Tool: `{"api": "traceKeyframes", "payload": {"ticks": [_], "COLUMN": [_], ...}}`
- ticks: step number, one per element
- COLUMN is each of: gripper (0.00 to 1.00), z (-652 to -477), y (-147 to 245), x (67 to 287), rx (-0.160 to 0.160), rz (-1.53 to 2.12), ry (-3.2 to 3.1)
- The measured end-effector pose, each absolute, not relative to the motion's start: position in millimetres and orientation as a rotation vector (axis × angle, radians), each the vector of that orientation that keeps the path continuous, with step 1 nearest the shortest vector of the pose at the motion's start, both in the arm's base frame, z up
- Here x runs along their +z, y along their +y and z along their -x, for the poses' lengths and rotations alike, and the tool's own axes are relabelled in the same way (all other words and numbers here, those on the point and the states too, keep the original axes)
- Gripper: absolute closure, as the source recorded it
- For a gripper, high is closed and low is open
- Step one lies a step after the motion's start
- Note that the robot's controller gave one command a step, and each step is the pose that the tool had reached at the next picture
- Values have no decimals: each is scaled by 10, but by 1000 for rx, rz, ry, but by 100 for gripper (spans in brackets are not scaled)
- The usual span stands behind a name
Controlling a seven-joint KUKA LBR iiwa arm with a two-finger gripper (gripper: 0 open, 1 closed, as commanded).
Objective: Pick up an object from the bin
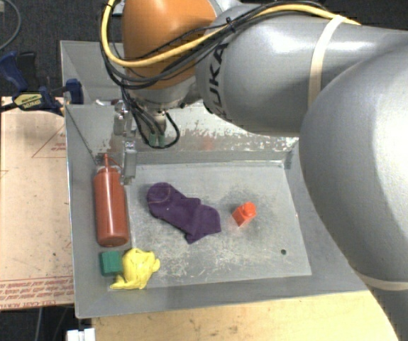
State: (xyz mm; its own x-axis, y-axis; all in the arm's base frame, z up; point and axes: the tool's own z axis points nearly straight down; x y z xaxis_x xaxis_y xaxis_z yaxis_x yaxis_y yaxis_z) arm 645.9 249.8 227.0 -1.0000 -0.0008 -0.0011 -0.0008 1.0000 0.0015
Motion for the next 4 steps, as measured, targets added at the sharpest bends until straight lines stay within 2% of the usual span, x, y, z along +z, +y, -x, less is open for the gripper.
{"api": "traceKeyframes", "payload": {"ticks": [1,2,3,4], "gripper": [0,0,0,0], "z": [-6281,-6349,-6279,-6251], "y": [1942,2085,1803,1547], "x": [1375,1269,1236,961], "rx": [2,2,5,4], "rz": [63,531,619,246], "ry": [3142,3097,3080,3131]}}
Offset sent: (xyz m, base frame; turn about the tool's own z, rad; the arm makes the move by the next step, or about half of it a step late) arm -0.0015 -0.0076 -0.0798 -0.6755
